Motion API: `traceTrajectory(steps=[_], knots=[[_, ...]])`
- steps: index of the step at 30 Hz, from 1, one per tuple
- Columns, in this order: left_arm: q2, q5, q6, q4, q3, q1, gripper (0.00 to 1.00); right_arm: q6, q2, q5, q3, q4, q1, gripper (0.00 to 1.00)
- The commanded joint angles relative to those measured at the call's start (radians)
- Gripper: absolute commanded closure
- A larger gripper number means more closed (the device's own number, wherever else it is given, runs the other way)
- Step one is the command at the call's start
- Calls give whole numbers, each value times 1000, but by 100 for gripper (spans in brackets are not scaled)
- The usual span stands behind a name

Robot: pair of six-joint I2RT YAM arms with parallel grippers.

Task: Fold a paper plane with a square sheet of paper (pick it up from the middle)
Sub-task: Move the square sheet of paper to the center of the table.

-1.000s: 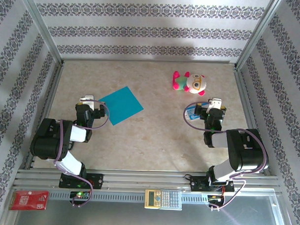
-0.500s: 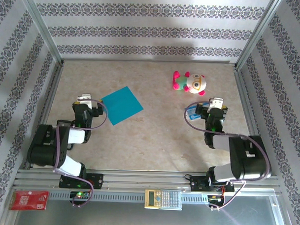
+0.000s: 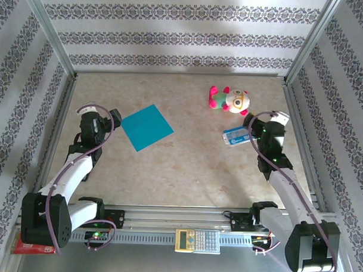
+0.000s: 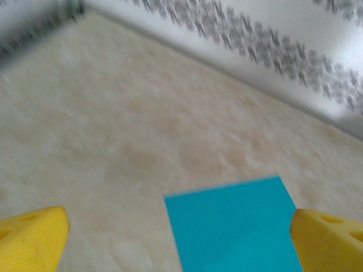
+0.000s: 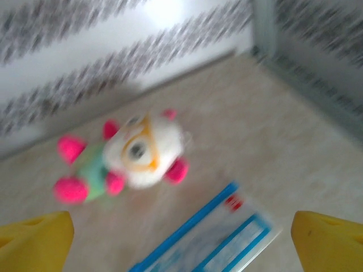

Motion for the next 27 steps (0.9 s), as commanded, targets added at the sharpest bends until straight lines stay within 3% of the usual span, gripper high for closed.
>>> traceTrajectory(steps=[1, 5, 8, 17, 20, 27], knots=[[-2, 120, -120, -308, 81, -99, 0, 38, 73, -78, 120, -298, 147, 2], [80, 10, -113, -492, 211, -279, 0, -3, 193, -94, 230, -417, 267, 2], [246, -30, -165, -537, 305, -332, 0, 15, 258, -108, 247, -372, 339, 2], [658, -129, -248, -625, 568, -352, 0, 56, 393, -175, 277, -241, 402, 2], [727, -106, -304, -623, 629, -351, 0, 36, 416, -191, 277, -231, 401, 2], [848, -176, -431, -751, 776, -370, 0, 33, 461, -259, 262, -187, 375, 2]])
